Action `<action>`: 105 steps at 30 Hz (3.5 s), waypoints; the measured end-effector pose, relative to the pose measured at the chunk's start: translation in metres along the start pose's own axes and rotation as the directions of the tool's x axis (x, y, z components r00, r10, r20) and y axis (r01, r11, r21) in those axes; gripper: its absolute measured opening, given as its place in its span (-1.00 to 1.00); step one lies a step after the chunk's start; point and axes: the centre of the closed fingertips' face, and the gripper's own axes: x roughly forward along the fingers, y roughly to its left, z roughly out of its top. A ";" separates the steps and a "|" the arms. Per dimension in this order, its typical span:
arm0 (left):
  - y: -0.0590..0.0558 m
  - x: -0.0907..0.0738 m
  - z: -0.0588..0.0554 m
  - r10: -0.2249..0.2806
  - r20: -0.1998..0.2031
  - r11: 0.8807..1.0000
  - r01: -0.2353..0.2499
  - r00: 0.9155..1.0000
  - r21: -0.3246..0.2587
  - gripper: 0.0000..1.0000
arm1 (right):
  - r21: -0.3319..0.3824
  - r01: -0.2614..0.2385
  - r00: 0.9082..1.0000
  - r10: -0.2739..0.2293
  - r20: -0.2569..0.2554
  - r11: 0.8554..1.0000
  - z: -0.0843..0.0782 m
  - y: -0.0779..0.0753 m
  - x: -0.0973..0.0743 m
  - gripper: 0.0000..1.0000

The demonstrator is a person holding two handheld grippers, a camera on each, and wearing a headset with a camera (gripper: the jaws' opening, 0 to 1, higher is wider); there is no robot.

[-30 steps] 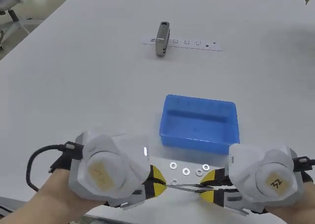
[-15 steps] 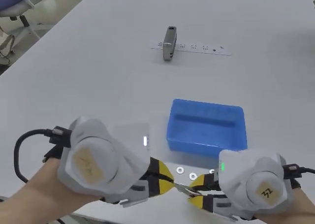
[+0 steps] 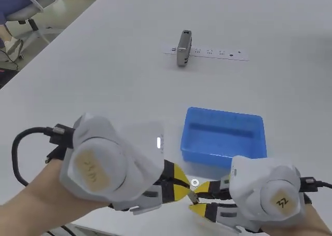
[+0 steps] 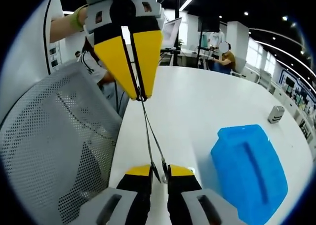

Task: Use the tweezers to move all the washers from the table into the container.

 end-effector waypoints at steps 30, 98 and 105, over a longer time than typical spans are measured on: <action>0.011 0.008 0.001 -0.080 -0.052 0.995 0.083 0.995 0.056 -1.00 | 0.048 0.000 0.996 -0.004 0.094 0.999 0.020 -0.006 -0.002 -0.88; 0.032 -0.062 -0.016 0.471 0.359 0.714 -0.109 0.806 -0.692 0.51 | 0.457 0.381 0.870 -0.480 0.117 0.803 -0.021 -0.154 -0.071 -0.92; 0.030 -0.060 -0.017 0.462 0.357 0.715 -0.103 0.812 -0.691 0.51 | 0.456 0.391 0.861 -0.493 0.128 0.800 -0.025 -0.153 -0.075 -0.90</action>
